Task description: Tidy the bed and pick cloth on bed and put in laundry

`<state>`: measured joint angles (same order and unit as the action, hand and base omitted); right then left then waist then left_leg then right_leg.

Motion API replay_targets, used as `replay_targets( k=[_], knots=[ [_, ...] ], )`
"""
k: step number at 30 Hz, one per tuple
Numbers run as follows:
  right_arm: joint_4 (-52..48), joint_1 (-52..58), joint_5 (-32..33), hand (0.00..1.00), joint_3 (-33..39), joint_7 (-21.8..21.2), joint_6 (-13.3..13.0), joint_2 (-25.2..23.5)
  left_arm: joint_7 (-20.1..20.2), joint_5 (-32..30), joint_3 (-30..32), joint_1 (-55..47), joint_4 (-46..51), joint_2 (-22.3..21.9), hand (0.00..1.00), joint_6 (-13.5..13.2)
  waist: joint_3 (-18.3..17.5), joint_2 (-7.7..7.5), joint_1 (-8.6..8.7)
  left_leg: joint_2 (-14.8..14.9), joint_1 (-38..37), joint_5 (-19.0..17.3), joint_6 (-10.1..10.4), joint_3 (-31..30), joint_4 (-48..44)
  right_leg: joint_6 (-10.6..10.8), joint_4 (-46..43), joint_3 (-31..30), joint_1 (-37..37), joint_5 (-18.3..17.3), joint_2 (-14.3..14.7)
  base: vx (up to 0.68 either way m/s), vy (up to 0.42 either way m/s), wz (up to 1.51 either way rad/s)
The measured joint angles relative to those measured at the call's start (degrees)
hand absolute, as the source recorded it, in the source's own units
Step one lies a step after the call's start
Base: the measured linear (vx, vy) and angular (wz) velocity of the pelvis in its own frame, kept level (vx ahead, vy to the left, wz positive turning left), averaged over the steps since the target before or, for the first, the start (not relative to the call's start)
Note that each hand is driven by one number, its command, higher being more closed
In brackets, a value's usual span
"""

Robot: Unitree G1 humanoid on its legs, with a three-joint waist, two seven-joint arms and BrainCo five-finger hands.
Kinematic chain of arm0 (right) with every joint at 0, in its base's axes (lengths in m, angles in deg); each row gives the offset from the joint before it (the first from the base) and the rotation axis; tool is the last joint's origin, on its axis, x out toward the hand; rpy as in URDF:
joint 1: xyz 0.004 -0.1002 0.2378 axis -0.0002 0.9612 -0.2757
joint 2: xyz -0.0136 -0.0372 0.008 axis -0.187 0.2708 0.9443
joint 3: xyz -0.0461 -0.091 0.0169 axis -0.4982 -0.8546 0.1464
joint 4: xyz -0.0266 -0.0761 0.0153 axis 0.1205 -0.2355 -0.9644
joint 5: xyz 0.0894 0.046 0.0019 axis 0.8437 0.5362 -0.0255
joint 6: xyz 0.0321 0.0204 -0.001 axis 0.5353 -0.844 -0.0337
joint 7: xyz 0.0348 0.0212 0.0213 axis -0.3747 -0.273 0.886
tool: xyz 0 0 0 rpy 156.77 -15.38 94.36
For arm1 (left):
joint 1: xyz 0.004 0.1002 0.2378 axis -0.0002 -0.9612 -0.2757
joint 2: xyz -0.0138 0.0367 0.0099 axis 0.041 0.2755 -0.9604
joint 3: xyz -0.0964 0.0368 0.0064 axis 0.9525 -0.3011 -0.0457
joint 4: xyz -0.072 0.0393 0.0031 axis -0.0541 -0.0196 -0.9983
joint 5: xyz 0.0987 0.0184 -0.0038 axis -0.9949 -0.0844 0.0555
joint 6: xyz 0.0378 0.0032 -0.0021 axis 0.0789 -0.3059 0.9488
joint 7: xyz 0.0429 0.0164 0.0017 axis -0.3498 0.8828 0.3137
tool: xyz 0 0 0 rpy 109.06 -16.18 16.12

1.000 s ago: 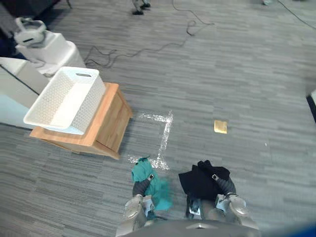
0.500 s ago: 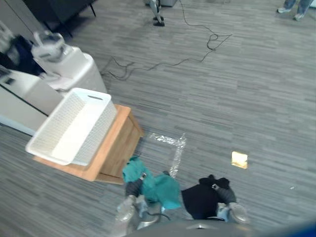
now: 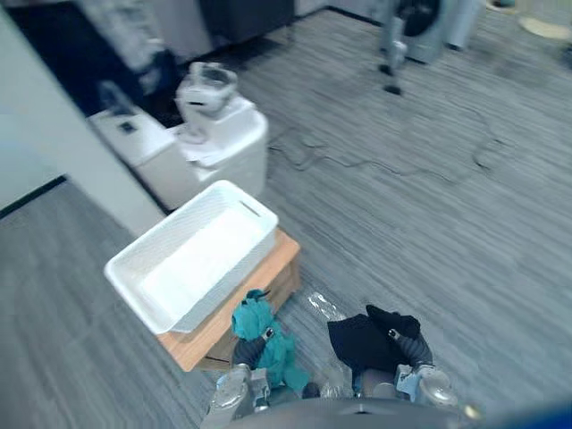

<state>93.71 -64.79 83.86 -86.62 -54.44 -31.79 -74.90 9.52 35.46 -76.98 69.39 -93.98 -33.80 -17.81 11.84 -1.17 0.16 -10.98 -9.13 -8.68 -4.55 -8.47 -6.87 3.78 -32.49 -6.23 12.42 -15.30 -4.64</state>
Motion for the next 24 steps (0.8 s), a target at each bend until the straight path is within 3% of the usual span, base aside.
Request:
replay_targets(
  k=[1, 2, 3, 5, 6, 7, 8, 9, 10, 12, 13, 14, 15, 17, 18, 20, 22, 24],
  knots=[
    [-1.31, 0.75, 0.01, 1.00, -0.29, -0.04, 0.06, -0.51, 0.00, 0.06, 0.76, -0.23, 0.36, -0.40, 1.00, -0.01, -0.56, -0.50, 0.52, 1.13, 0.67, -3.94, 0.49, 2.18, -1.08, -0.18, 4.84, -0.91, -0.92, 2.02, 0.07, 0.20, -0.223, 1.99],
    [-1.76, 1.72, 0.01, 1.00, -0.72, -0.05, 0.02, -0.37, 0.10, 0.31, 1.71, 0.50, 0.34, -0.81, 1.00, -0.23, -0.13, -0.95, -0.43, 2.59, 1.08, -6.01, -0.89, 6.09, -3.82, 1.10, 6.90, 0.57, -2.13, 5.16, -1.47, 0.20, -0.265, 1.69],
    [-1.83, 1.71, 0.03, 1.00, -1.22, -0.04, 0.57, 1.00, -0.01, 0.36, 2.88, 0.39, 0.21, -2.25, 1.00, 0.31, -0.80, 0.77, -1.39, 5.04, 2.61, -7.86, 1.93, 8.62, -6.51, 0.35, 7.99, 3.65, -3.76, 4.41, -1.44, 0.19, -0.266, 1.49],
    [-1.99, 1.30, 0.03, 1.00, -1.83, -0.03, 0.82, 1.44, 0.13, 0.38, 2.79, 0.20, 0.32, -2.79, 1.00, 0.30, -1.30, 2.52, -1.49, 7.84, 4.66, -9.71, 3.52, 11.10, -10.01, -0.46, 8.43, 9.27, -6.02, 2.34, -2.28, 0.18, -0.191, 1.34],
    [-2.03, 1.11, 0.04, 1.00, -2.32, -0.04, 1.00, 1.41, 0.06, 0.38, 2.90, 0.18, 0.32, -2.88, 1.00, 0.29, -1.18, 2.68, -1.46, 8.78, 5.42, -9.48, 4.71, 13.22, -11.74, -0.72, 8.51, 10.92, -7.03, 1.45, -2.73, 0.22, -0.196, 1.59],
    [-2.55, 1.02, 0.03, 1.00, -3.03, -0.05, 1.26, 1.33, 0.08, 0.45, 3.11, 0.45, 0.31, -2.93, 1.00, 0.35, -0.77, 2.68, -1.17, 10.31, 9.38, -9.44, 8.65, 16.52, -19.83, -0.81, 9.54, 14.97, -9.58, 0.74, -4.14, 0.17, -0.155, 1.54],
    [-2.89, 1.11, 0.06, 1.00, -3.74, -0.05, 1.34, 1.30, 0.08, 0.45, 3.37, 0.85, 0.33, -2.90, 1.00, 0.36, -0.74, 2.70, -1.25, 13.77, 13.08, -10.23, 9.73, 22.30, -28.01, -0.77, 11.64, 18.09, -12.18, 0.78, -4.70, 0.20, -0.150, 1.41],
    [-3.05, 1.17, 0.06, 1.00, -4.10, -0.04, 1.38, 1.15, 0.05, 0.85, 3.73, 0.56, 0.88, -2.90, 1.00, 0.39, -0.72, 2.63, -1.62, 16.59, 14.41, -10.46, 9.24, 26.28, -31.62, -0.66, 12.97, 19.73, -13.84, 0.88, -4.98, 0.19, -0.066, 1.11],
    [-2.58, 1.02, 0.05, 1.00, -3.97, 0.04, 1.39, 0.56, -0.01, 1.04, 3.87, 0.24, 1.55, -2.44, 1.00, 0.21, -0.85, 2.11, -2.36, 22.14, 14.08, -10.51, 7.34, 35.03, -32.42, -0.16, 16.11, 22.06, -17.14, 1.10, -6.45, 0.16, -0.044, 0.65],
    [-1.11, 0.04, 0.04, 1.00, -3.64, 0.03, 1.14, 0.67, 0.05, 1.05, 3.95, 0.24, 0.99, -2.39, 1.00, -0.01, -0.98, 2.32, -2.25, 24.62, 14.01, -9.38, 6.24, 36.98, -27.66, 1.09, 17.85, 22.20, -17.93, 1.80, -7.42, 0.20, 0.084, 0.27],
    [1.72, -1.36, 0.03, 1.00, -3.09, 0.06, 1.30, 1.16, 0.15, 1.03, 4.07, 0.24, -0.33, -2.32, 1.00, -0.01, -1.24, 2.92, -1.00, 26.27, 13.87, -4.10, 5.19, 36.60, -17.98, 2.47, 18.60, 22.22, -17.97, 2.57, -8.36, 0.23, 0.147, 0.10],
    [2.09, -1.51, 0.02, 1.00, -2.79, 0.06, 1.41, 1.25, 0.15, 0.99, 4.09, 0.35, -0.85, -2.33, 1.00, 0.00, -1.35, 3.16, -0.70, 26.36, 13.74, -1.58, 4.09, 36.38, -15.28, 2.79, 18.60, 22.37, -17.88, 2.74, -8.54, 0.31, 0.301, 0.14],
    [3.13, -2.70, -0.04, 1.00, -1.31, 0.03, 1.77, 1.54, 0.18, 0.89, 4.51, 1.32, -2.01, -2.11, 1.00, 0.00, -1.55, 3.41, -0.38, 23.71, 12.03, 0.88, 6.86, 34.80, -10.76, 3.91, 18.43, 22.39, -17.71, 3.15, -9.90, 0.21, 0.223, 0.27],
    [4.72, -3.18, -0.05, 1.00, -0.34, -0.13, 1.98, 1.68, 0.00, 0.86, 5.25, 2.52, -2.80, -1.22, 1.00, 0.01, -0.93, 2.29, 1.16, 21.42, 11.92, 1.51, 5.47, 33.81, -10.03, 5.17, 15.75, 21.88, -16.32, 3.40, -12.03, 0.18, 0.229, 0.41],
    [5.05, -3.27, -0.14, 1.00, -0.30, -0.24, 1.96, 1.53, -0.13, 0.86, 6.00, 2.88, -3.65, -0.79, 1.00, -0.11, -0.82, 2.51, 0.95, 21.28, 12.05, 1.45, 5.35, 32.88, -10.45, 5.65, 21.81, 21.04, -17.37, 3.37, -10.66, 0.06, 0.119, 0.36],
    [5.34, -2.47, -0.76, 1.00, -1.19, -0.63, 1.96, 1.57, -0.12, 0.16, 5.49, 2.90, -4.48, 0.01, 1.00, -0.12, -1.43, 0.80, 1.19, 19.44, 11.52, 1.41, 5.41, 31.95, -9.57, 5.95, 28.66, 22.15, -19.67, 9.09, -10.37, 0.06, 0.057, 0.55],
    [5.65, -2.52, -1.22, 1.00, -1.28, -0.77, 1.83, 1.56, 0.07, -0.29, 3.63, 2.68, -4.57, 0.59, 1.00, -0.22, -1.59, 1.15, 1.75, 18.44, 10.04, 1.45, 5.74, 30.95, -6.32, 6.14, 29.14, 23.02, -20.91, 9.52, -10.61, 0.12, 0.078, 0.48],
    [6.23, -3.47, -1.27, 1.00, -1.56, -0.91, 1.78, 1.93, 0.20, -1.12, 2.21, 2.44, -4.91, 0.41, 1.00, -0.22, -1.82, 1.91, 2.14, 16.87, 8.42, 3.10, 7.90, 29.78, -0.73, 6.22, 28.99, 24.11, -20.51, 9.56, -11.09, 0.08, 0.026, 0.17]
  ],
)
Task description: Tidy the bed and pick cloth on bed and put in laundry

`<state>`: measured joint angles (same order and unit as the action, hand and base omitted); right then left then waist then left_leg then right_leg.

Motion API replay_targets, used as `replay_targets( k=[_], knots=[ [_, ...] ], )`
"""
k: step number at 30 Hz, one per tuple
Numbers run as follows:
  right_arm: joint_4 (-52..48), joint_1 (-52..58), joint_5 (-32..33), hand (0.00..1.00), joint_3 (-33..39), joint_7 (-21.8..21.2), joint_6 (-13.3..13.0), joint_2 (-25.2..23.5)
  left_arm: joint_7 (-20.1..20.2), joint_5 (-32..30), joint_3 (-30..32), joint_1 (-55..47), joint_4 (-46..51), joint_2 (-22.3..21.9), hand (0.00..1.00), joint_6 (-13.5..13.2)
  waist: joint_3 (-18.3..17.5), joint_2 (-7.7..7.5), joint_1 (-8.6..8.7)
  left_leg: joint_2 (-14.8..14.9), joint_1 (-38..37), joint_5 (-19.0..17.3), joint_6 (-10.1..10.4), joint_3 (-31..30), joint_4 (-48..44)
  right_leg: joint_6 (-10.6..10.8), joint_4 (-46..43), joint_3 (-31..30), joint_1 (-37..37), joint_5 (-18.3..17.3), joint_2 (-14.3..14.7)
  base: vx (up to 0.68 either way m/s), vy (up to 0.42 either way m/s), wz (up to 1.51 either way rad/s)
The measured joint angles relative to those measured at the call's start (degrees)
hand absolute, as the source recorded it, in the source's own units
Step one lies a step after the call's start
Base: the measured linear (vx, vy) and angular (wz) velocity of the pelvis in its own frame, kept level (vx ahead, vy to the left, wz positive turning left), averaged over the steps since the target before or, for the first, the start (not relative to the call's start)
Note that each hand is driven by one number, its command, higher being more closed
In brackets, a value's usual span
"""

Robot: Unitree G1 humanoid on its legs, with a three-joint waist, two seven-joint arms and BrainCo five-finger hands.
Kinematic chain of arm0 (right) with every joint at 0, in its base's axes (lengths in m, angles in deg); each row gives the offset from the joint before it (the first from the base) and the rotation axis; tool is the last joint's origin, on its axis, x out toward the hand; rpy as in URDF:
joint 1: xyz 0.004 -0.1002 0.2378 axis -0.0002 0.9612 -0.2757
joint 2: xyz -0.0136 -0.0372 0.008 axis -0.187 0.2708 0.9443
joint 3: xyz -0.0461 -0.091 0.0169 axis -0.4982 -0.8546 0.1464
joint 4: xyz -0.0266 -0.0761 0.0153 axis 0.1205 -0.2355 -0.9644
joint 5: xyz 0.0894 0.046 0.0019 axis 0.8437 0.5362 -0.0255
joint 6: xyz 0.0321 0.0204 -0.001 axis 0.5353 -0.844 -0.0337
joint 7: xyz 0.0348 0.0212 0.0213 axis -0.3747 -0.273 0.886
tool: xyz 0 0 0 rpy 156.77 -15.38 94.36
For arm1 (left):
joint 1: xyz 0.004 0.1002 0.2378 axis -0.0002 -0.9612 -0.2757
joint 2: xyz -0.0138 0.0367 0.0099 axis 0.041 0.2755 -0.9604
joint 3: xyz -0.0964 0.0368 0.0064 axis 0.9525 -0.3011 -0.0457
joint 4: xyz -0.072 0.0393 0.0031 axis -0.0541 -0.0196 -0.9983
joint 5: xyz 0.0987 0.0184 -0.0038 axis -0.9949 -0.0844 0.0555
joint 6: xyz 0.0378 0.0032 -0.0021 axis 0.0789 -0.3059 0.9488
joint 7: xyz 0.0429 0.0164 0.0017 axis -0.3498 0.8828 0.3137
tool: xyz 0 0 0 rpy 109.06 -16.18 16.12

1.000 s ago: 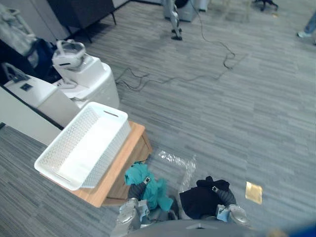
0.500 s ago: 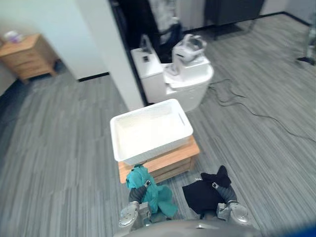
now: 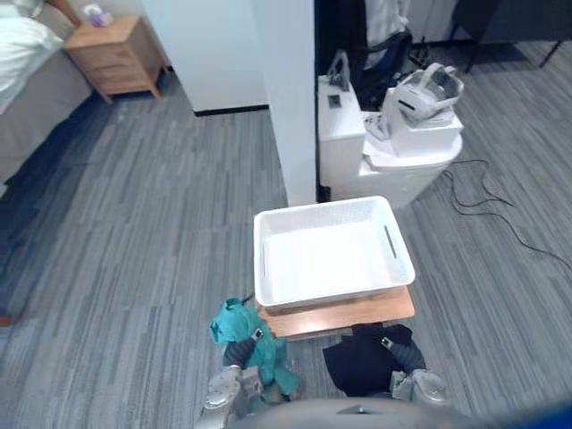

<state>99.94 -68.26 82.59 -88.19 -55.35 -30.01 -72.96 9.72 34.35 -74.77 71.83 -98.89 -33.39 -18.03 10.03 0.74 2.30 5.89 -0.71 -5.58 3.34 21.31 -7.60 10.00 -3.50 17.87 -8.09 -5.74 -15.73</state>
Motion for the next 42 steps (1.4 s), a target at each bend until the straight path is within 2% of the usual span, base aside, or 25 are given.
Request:
replay_targets(
  k=[4, 6, 8, 10, 11, 14, 18, 20, 23, 28, 30, 34, 40, 42],
  knots=[
    [2.51, -2.36, -0.02, 1.00, -1.17, -0.14, -0.03, 0.78, 0.13, -2.88, -1.98, 1.85, -3.84, 0.21, 1.00, -0.30, -0.26, 0.78, -0.06, 0.03, -3.12, 1.31, 0.31, 1.92, 5.20, -0.16, -8.88, -0.45, 4.93, -0.07, -0.47, 0.03, 0.053, -0.21],
    [2.29, -2.89, -0.01, 1.00, -2.99, -0.27, -0.76, 0.44, -0.07, -3.12, -2.04, 2.26, -4.29, 1.38, 1.00, -0.51, 0.08, -0.44, 0.07, 0.27, -4.32, 1.30, 0.34, 3.00, 5.62, -1.03, -17.01, -1.87, 9.04, -0.40, -0.78, 0.00, 0.058, -0.30],
    [2.33, -3.09, 0.01, 1.00, -3.16, -0.29, -1.05, -0.54, -0.19, -3.53, -2.25, 2.53, -4.41, 2.56, 1.00, -0.72, 0.34, -1.97, 0.40, 0.57, -4.27, 1.30, 0.34, 2.83, 5.58, -1.63, -19.07, -3.25, 10.59, 0.00, -0.37, -0.02, 0.014, -0.09],
    [2.46, -2.52, 0.07, 1.00, -3.42, -0.45, -1.36, -1.51, -0.22, -3.65, -2.28, 3.44, -6.17, 4.38, 1.00, -0.77, 0.16, -3.19, 0.47, 0.73, -3.80, 1.50, 0.46, 2.81, 5.68, -2.17, -17.27, -3.86, 10.68, 0.35, 0.79, 0.00, 0.001, -0.08],
    [2.58, -2.11, 0.12, 1.00, -3.51, -0.44, -1.73, -1.65, -0.24, -3.73, -2.33, 3.84, -7.05, 4.72, 1.00, -0.70, -0.16, -3.73, 0.48, 0.56, -3.77, 1.82, 0.46, 2.86, 6.15, -2.20, -13.52, -3.42, 8.90, 0.37, 1.21, 0.00, 0.000, 0.00],
    [3.59, -2.17, 0.32, 1.00, -3.30, -0.36, -2.48, -1.59, -0.25, -4.38, -3.05, 5.05, -8.75, 4.81, 1.00, -0.67, -0.54, -4.53, 0.49, -0.60, -3.74, 3.54, 0.17, 3.16, 8.39, -2.30, -5.23, -2.91, 5.21, 0.46, 1.58, 0.01, -0.056, -0.01],
    [3.07, -1.95, 0.79, 1.00, -1.97, 0.01, -2.42, -1.42, -0.25, -4.87, -3.53, 5.13, -8.64, 4.38, 1.00, -0.34, -0.38, -3.62, 0.67, 0.34, -5.45, 5.65, 1.27, 4.16, 10.94, -2.33, -1.75, -3.95, 3.43, 0.55, 3.37, -0.04, -0.088, -0.15],
    [-2.09, -0.59, 0.77, 1.00, -1.19, 0.49, -2.27, -1.37, -0.24, -4.89, -4.03, 4.99, -8.40, 4.35, 1.00, -0.24, -0.33, -3.26, 0.27, 1.26, -7.07, 6.69, 2.04, 5.95, 12.61, -2.34, -1.38, -5.80, 3.52, 0.55, 4.68, -0.09, -0.083, -0.44],
    [-12.02, 1.13, 0.43, 1.00, 1.49, 1.46, -2.27, -0.78, -0.17, -5.34, -4.57, 4.79, -8.25, 3.92, 1.00, -0.06, -0.37, -3.21, 1.29, 1.76, -7.35, 7.52, 2.41, 6.91, 13.21, -2.33, -0.66, -6.99, 3.90, 0.55, 5.37, -0.10, -0.062, -0.22],
    [-29.25, 0.63, -2.23, 1.00, 7.94, 3.94, -1.94, 2.54, -0.01, -5.89, -5.77, 2.68, -4.15, 3.06, 1.00, 0.68, -0.57, -2.97, 1.62, 2.56, -6.36, 8.11, 2.37, 8.96, 13.53, -2.29, -0.04, -9.50, 6.04, 1.60, 6.08, -0.11, -0.023, -0.23],
    [-35.02, -2.01, -2.25, 1.00, 11.29, 5.06, -2.09, 6.59, 0.22, -5.76, -5.71, 1.95, -2.63, 2.93, 1.00, 0.45, -0.66, -3.13, 1.34, 2.57, -6.22, 8.12, 2.34, 9.92, 13.54, -2.15, 0.80, -10.79, 6.50, 2.59, 6.30, -0.05, -0.003, -0.21],
    [-37.35, -7.54, -2.01, 1.00, 11.29, 5.80, -3.43, 11.25, 0.24, -5.34, -5.76, 1.45, -2.54, 2.76, 1.00, 0.49, -1.50, -3.55, 1.62, 2.79, -5.99, 8.31, 2.36, 10.36, 13.54, -2.35, 1.59, -11.14, 6.65, 3.41, 6.66, 0.00, -0.004, -0.09],
    [-36.73, -19.59, -2.00, 1.00, 6.25, 6.27, -3.48, 13.94, 0.18, -5.34, -6.26, 1.43, -2.56, 2.53, 1.00, 0.42, -2.28, -3.87, 1.39, 2.98, -4.20, 9.11, 2.00, 9.25, 13.44, -2.63, 3.14, -10.58, 6.89, 4.62, 6.92, 0.01, -0.012, 0.10],
    [-35.23, -27.99, -2.00, 1.00, 2.61, 6.58, -3.63, 17.00, 0.11, -5.31, -6.28, 1.55, -2.73, 2.45, 1.00, 0.08, -2.33, -3.82, 1.08, 3.08, -3.85, 9.48, 1.81, 8.61, 13.45, -2.74, 3.50, -10.49, 6.72, 5.11, 7.00, -0.04, -0.005, 0.15]
  ],
)
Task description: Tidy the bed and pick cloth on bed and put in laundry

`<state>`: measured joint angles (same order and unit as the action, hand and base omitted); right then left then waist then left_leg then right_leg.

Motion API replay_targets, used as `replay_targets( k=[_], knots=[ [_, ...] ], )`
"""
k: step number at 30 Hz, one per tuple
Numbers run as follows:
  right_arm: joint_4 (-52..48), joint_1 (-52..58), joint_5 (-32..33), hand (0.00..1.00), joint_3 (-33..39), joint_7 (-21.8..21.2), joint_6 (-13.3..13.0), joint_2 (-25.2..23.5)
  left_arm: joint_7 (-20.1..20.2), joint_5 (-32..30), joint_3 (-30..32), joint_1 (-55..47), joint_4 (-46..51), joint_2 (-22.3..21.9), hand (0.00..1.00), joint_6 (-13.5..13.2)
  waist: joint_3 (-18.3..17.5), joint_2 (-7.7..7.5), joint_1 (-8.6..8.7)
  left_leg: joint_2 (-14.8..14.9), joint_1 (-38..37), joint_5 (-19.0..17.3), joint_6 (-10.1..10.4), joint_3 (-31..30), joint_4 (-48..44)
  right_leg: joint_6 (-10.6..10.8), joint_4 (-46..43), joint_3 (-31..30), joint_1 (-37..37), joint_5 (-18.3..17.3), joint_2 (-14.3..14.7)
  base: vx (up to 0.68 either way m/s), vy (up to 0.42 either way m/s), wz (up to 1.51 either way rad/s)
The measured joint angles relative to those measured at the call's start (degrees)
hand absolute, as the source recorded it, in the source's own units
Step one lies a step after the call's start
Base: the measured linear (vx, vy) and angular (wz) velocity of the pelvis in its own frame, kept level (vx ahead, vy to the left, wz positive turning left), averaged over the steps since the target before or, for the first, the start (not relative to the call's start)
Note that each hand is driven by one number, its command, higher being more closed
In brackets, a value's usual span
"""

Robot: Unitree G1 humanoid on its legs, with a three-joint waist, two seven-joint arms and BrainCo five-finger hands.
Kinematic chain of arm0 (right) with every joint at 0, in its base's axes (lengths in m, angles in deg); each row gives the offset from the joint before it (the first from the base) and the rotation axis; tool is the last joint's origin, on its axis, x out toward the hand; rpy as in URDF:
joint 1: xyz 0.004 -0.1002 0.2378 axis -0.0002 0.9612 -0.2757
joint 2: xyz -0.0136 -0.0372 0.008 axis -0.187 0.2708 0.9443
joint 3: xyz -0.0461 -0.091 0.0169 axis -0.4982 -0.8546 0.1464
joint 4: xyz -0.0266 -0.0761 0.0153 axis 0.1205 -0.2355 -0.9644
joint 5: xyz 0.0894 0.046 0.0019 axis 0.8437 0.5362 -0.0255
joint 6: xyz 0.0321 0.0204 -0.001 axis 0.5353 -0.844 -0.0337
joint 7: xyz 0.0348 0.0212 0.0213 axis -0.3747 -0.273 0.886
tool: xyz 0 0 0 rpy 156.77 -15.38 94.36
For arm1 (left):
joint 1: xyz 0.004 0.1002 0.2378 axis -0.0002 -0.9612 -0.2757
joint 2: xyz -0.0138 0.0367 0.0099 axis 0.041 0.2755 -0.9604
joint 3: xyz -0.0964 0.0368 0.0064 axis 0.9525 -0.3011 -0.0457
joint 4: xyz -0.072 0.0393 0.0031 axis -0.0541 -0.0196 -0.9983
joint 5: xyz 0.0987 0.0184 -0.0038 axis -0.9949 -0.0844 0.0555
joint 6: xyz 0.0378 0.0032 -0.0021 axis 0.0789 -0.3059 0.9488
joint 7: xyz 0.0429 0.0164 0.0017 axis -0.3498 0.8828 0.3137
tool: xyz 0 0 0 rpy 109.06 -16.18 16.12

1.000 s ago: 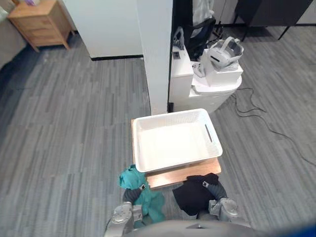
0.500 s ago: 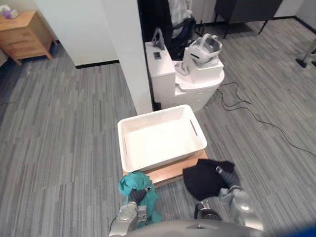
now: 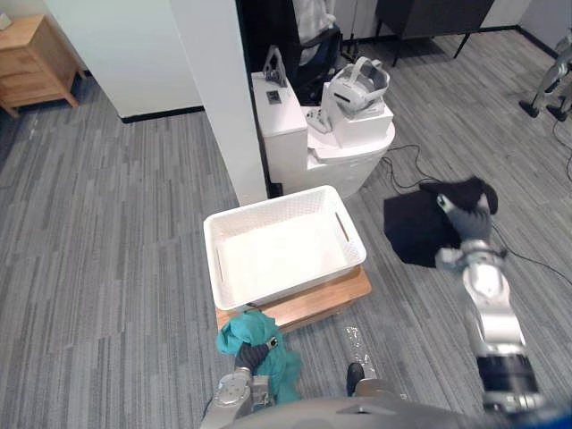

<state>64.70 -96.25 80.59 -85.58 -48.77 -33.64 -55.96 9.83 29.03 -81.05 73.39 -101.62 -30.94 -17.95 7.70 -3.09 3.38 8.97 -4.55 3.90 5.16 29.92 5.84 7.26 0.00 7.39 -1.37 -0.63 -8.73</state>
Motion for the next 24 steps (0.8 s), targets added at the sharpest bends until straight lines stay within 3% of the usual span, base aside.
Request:
replay_targets(
  k=[3, 4, 7, 11, 18, 24],
  knots=[
    [3.84, -9.24, 0.00, 1.00, -3.11, 0.90, -0.74, 1.91, -0.14, 0.08, -0.11, 0.64, -1.13, 0.20, 1.00, -0.68, -0.36, -0.21, -0.46, 0.10, 1.42, 0.92, -0.12, -1.98, 0.09, -0.03, -0.01, 1.37, 0.15, 0.04, 0.03, -0.07, -0.007, 0.30],
    [6.83, -13.61, 0.02, 1.00, -4.63, 1.21, -0.88, 1.88, -0.25, 0.10, -0.18, 1.09, -1.24, 0.26, 1.00, -0.91, -0.39, -0.25, -1.33, 0.18, 1.93, 1.39, -0.20, -2.34, 0.12, -0.17, -0.01, 1.41, 0.46, 0.26, 0.26, -0.08, -0.007, 0.13],
    [8.34, -17.70, 0.17, 1.00, -7.36, 1.41, -0.92, 1.83, -0.32, 0.61, -0.53, 2.32, -2.96, 0.30, 1.00, -1.75, -0.51, -0.18, -2.61, 0.71, 3.46, 2.29, -0.33, -3.50, 0.17, -0.33, 0.00, 2.09, 1.34, 0.65, 0.60, -0.08, -0.014, 0.16],
    [10.89, -21.00, 0.49, 1.00, -9.91, 1.47, -1.08, 0.96, -0.39, 0.63, -0.54, 2.90, -3.44, 0.50, 1.00, -1.95, -0.55, -0.23, -2.98, 1.13, 5.40, 3.57, -0.48, -4.86, 0.20, -0.81, -0.01, 3.08, 2.52, 1.26, 0.79, -0.06, -0.002, 0.14],
    [16.96, -21.75, 0.56, 1.00, -13.47, 1.95, -1.40, -5.41, -1.69, 1.98, -0.51, 6.06, -7.68, 2.86, 1.00, -2.38, 0.28, -0.37, -3.56, 1.99, 9.71, 5.53, -0.58, -5.58, 0.19, -1.53, 0.25, 3.57, 6.38, 2.87, 1.88, -0.06, -0.003, 0.02],
    [20.21, -21.48, -0.15, 1.00, -14.93, 2.62, -1.03, -10.11, -2.48, 4.78, 0.13, 7.57, -6.31, 3.37, 1.00, -4.67, 5.61, 0.24, -4.47, 2.35, 12.93, 6.48, -0.27, -6.75, 0.18, -1.92, 1.09, 4.48, 8.55, 4.15, 2.34, -0.05, -0.006, 0.06]
  ],
)
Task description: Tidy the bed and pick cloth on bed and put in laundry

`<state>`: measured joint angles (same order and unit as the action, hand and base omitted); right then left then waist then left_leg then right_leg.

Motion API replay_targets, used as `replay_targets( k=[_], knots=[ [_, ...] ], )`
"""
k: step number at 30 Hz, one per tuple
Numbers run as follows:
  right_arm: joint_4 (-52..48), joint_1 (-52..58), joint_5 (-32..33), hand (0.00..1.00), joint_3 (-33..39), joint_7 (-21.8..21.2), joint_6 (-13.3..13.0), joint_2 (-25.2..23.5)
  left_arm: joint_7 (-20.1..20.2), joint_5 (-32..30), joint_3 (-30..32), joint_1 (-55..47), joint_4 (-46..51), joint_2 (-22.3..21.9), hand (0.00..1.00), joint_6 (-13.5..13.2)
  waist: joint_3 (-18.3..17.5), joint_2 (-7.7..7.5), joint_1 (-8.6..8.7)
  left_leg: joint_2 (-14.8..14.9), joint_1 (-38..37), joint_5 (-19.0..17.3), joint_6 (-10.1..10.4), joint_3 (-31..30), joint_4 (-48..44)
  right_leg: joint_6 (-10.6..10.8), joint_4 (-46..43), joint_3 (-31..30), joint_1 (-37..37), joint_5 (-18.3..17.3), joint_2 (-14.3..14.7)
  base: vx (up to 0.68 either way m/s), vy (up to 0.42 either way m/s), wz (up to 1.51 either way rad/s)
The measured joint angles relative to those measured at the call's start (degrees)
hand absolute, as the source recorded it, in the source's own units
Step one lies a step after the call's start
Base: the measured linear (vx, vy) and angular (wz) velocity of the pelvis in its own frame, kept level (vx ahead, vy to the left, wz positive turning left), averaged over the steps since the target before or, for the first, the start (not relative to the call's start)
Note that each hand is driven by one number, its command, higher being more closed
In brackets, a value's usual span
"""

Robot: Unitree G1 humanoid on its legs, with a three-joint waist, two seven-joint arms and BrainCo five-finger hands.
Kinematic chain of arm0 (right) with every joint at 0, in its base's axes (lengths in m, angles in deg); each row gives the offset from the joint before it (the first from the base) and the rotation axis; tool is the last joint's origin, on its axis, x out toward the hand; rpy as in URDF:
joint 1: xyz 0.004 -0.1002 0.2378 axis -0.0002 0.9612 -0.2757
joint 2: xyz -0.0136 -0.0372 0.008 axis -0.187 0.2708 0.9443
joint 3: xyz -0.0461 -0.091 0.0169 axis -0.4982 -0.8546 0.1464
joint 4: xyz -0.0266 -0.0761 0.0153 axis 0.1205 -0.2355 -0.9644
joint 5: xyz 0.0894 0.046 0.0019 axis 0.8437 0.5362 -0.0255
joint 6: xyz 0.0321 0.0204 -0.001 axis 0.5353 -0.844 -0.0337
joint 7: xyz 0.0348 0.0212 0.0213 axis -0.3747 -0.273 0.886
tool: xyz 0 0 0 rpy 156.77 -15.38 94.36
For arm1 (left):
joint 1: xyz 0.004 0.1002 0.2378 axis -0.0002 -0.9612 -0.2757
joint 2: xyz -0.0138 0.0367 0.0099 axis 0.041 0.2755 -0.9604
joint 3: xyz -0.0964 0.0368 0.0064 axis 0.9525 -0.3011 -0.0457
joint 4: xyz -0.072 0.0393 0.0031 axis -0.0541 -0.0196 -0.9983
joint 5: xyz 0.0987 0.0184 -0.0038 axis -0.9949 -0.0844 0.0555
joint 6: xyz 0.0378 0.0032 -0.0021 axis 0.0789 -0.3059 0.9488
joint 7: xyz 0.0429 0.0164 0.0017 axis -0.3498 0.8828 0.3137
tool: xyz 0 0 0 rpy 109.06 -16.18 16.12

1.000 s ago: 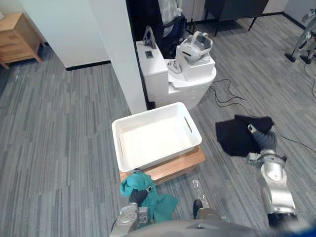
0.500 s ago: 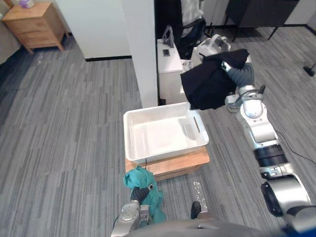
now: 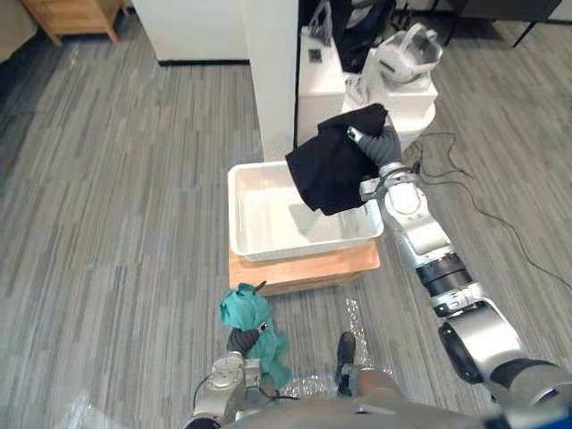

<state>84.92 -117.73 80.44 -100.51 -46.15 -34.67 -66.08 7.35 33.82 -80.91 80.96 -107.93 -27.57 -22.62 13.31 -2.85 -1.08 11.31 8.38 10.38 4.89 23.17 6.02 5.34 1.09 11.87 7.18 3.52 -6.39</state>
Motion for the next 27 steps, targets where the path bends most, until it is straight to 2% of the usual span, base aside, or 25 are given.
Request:
replay_targets(
  k=[4, 7, 10, 11, 15, 20, 27],
  knots=[
    [4.14, 0.25, -0.09, 1.00, -1.45, 0.06, 0.31, -3.51, -0.01, 0.27, -0.06, 1.27, 0.89, 0.36, 1.00, -0.21, 3.45, 0.17, -0.19, -0.17, 0.96, 0.28, -0.12, -0.16, -0.02, 0.07, -0.01, 0.11, 0.86, 0.29, -0.13, 0.00, 0.000, 0.01],
    [9.16, 0.43, -0.18, 1.00, -1.35, 0.28, 0.34, -4.91, -0.02, 0.25, -0.18, 2.19, 0.91, 0.17, 1.00, -0.35, 4.66, 0.88, -0.51, -0.62, 2.79, 0.92, -0.89, -0.28, -0.05, 0.25, -0.08, 0.17, 2.57, 0.57, -0.51, 0.04, 0.006, 0.03],
    [15.91, 0.85, -2.56, 1.00, 0.15, 1.18, 0.71, -5.12, -0.10, 0.20, -1.12, 3.41, 0.90, -0.39, 1.00, -1.12, 6.48, 1.99, -1.57, -1.12, 2.84, 0.93, -0.89, -0.35, -0.24, 0.28, -0.09, 0.45, 2.48, 0.53, -0.94, 0.07, 0.014, 0.04],
    [16.86, 0.83, -2.69, 0.00, 0.63, 1.21, 0.72, -5.30, -0.11, 0.20, -1.29, 3.47, 0.90, -0.45, 1.00, -1.23, 6.58, 2.16, -1.62, -1.17, 2.90, 0.93, -0.89, -0.40, -0.27, 0.29, -0.09, 0.52, 2.48, 0.52, -0.99, 0.08, 0.006, 0.10],
    [23.97, 0.24, -3.52, 0.00, 5.06, 2.74, 0.59, -6.16, -0.20, 0.20, -2.43, 4.25, 0.72, -1.13, 1.00, -1.65, 7.49, 3.71, -1.62, -1.40, 3.87, 0.94, -0.90, -1.73, -0.08, 0.46, -0.14, 1.71, 2.58, 0.29, -1.20, 0.02, 0.003, 0.13],
    [27.68, -1.91, -4.15, 0.00, 7.68, 4.31, 0.70, -6.05, -1.50, 0.22, -3.06, 5.47, 0.55, -1.15, 1.00, -2.14, 8.93, 4.02, -1.85, -1.45, 4.04, 0.98, -0.96, -2.00, -0.05, 0.45, -2.04, 1.72, 3.56, -0.49, -1.54, 0.00, 0.001, 0.03],
    [27.39, -1.07, -4.19, 0.00, 10.22, 5.14, 1.00, -6.68, -1.87, 0.25, -2.58, 6.55, 0.49, -1.10, 1.00, -2.16, 8.99, 4.10, -1.66, -2.31, 3.19, 0.88, -0.88, -1.87, -0.06, 0.96, -1.89, 1.92, 2.52, -0.90, -2.02, 0.04, -0.002, 0.03]
  ],
)
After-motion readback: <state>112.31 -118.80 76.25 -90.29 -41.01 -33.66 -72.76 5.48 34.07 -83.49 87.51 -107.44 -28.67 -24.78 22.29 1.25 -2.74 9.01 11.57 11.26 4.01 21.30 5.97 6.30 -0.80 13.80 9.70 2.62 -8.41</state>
